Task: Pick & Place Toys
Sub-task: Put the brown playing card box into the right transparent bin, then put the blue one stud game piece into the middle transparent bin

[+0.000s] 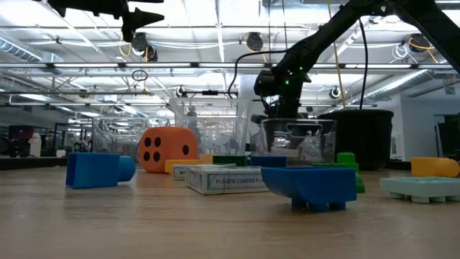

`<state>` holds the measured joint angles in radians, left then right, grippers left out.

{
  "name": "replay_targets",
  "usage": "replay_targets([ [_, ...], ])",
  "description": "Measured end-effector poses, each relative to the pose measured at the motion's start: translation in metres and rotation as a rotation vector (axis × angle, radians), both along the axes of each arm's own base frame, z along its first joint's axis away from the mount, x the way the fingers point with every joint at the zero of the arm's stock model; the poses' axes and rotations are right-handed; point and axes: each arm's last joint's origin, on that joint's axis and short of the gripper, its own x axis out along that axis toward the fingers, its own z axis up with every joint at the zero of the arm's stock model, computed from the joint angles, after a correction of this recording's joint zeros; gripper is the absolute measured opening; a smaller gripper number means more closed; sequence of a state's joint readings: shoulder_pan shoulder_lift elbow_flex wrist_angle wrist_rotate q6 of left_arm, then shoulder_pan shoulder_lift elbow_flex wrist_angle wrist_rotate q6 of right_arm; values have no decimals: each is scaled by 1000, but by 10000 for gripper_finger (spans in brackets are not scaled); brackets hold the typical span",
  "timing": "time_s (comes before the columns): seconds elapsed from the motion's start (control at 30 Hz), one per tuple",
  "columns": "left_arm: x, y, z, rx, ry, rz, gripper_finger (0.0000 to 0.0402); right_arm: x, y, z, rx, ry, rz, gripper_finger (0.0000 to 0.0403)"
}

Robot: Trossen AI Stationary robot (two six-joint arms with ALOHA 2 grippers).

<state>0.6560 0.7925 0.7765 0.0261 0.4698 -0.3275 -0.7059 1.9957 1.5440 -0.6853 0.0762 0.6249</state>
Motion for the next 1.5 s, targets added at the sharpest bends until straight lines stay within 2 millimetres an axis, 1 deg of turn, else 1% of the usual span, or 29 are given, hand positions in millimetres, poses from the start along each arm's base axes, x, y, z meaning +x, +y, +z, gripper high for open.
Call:
replay_targets([
  [0.33,0,0,0,-8,-1,0,209,5,-4,3,-47,-52,9,306],
  [0.97,0,0,0,-8,-2,0,209,4,-5,2,-53,-39,30,301],
  [1.03,0,0,0,-9,-2,0,209,4,-5,2,-53,-40,31,306],
  [1.23,0,0,0,-9,-2,0,209,4,-5,3,-58,-42,33,337],
  [1.5,0,0,0,-9,-2,0,209,5,-5,3,-69,-39,56,338],
])
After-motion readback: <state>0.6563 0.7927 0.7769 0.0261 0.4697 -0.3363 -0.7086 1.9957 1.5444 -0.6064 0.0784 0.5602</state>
